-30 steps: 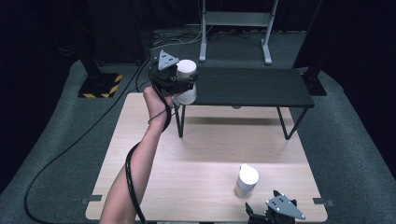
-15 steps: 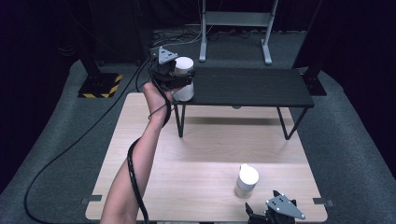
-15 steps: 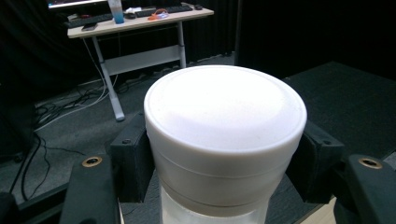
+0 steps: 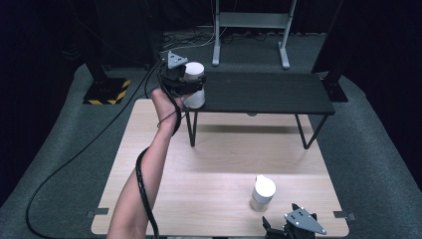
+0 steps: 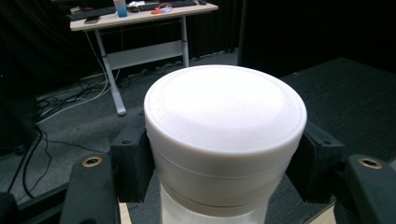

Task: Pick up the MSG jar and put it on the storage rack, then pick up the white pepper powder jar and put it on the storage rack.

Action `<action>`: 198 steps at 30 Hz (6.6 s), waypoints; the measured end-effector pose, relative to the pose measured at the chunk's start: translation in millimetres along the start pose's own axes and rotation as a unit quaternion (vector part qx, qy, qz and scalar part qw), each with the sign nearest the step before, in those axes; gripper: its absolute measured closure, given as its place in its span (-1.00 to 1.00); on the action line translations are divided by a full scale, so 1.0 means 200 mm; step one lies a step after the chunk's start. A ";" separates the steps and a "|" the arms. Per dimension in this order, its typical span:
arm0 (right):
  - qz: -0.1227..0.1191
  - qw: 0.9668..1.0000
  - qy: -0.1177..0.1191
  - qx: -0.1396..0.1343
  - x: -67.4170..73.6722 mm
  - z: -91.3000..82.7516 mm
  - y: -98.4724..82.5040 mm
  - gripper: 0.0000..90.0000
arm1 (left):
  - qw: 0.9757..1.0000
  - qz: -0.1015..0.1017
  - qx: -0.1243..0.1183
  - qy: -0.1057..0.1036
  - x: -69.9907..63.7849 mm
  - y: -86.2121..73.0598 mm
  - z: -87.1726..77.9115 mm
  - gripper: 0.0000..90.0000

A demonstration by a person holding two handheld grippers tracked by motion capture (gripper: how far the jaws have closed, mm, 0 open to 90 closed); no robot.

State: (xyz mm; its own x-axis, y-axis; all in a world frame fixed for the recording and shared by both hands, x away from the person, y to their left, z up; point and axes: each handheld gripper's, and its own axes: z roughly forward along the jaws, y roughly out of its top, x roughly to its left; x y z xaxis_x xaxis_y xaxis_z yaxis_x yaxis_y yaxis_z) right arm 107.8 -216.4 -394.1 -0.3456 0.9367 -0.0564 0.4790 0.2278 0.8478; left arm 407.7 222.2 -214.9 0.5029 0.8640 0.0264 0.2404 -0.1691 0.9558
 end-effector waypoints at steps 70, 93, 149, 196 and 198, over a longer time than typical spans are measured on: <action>0.002 1.000 -0.005 -0.003 0.03 0.02 -0.01 -1.00 | 0.971 0.031 0.235 -0.024 0.08 -0.43 -0.17 -1.00; -0.002 1.000 0.002 0.002 0.05 0.04 -0.02 -1.00 | 0.967 -0.049 0.249 -0.004 -0.02 -1.08 -0.23 -0.95; 0.000 0.999 0.045 0.021 0.00 0.26 0.04 -1.00 | 0.973 -0.023 0.229 0.004 -0.11 -1.23 -0.22 -0.98; 0.021 0.999 0.030 -0.023 -0.04 0.43 -0.04 -0.33 | 0.974 -0.019 0.227 0.002 -0.11 -1.23 -0.22 -0.95; 0.019 0.999 0.027 -0.023 -0.04 0.42 -0.03 -0.33 | 0.974 -0.019 0.227 0.002 -0.11 -1.23 -0.22 -0.95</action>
State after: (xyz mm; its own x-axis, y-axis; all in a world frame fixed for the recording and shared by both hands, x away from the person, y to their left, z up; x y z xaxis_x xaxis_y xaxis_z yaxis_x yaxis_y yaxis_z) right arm 175.6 -203.3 -442.7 -0.3723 0.9281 0.0043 0.4547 0.1784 0.8726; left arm 299.9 265.4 -437.4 0.4842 0.8749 -0.0040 0.6016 -0.3296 0.7276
